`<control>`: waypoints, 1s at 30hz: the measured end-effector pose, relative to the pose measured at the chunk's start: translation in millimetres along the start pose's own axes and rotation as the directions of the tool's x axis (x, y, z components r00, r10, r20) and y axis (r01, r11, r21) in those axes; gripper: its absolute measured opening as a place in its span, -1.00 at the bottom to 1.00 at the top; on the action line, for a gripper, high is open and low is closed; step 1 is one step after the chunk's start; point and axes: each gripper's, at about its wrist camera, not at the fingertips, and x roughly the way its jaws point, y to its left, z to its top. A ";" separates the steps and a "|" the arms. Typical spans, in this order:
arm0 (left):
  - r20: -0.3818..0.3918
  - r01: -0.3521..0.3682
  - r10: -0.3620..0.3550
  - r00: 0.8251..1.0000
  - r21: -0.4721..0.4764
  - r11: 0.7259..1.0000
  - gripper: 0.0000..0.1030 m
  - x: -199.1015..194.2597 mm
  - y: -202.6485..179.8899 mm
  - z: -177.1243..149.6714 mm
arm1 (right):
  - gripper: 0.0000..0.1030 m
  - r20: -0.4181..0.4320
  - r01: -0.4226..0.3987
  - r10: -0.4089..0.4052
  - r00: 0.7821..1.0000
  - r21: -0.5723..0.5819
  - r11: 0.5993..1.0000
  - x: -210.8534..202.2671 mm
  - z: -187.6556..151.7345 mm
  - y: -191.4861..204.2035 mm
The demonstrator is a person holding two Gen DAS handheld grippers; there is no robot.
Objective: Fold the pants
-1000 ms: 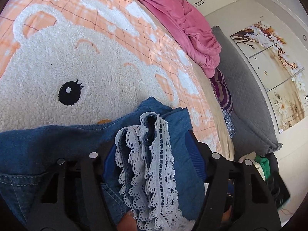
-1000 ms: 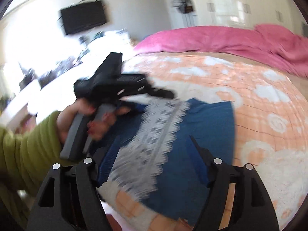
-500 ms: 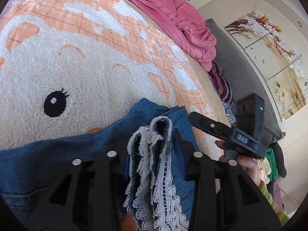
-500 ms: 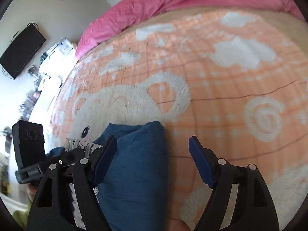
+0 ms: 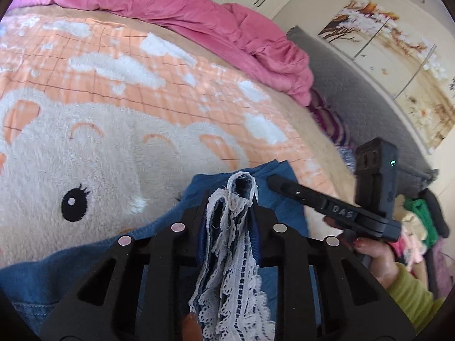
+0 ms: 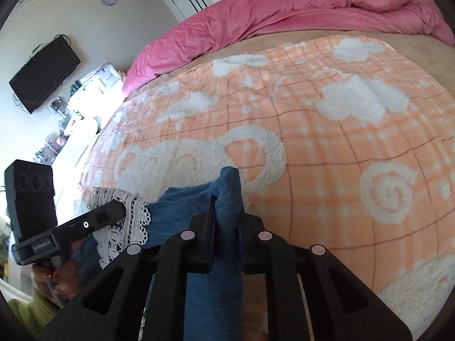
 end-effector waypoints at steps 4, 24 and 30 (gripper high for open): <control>-0.061 -0.116 0.115 0.991 -0.017 0.993 -0.60 16.1 12.6 -7.7 | -0.57 -0.047 0.095 -0.100 0.994 -0.090 0.991 28.5 -9.6 4.0; 0.026 -0.214 0.213 0.977 0.018 0.977 0.30 -48.0 -10.7 -29.9 | 0.62 0.150 0.210 -0.193 0.970 -0.114 0.971 -58.8 -26.7 20.9; 0.031 -0.237 0.236 0.971 0.047 0.970 0.37 -64.6 -28.0 -44.6 | 0.63 0.146 0.194 -0.174 0.974 -0.139 0.971 -81.1 -54.7 32.3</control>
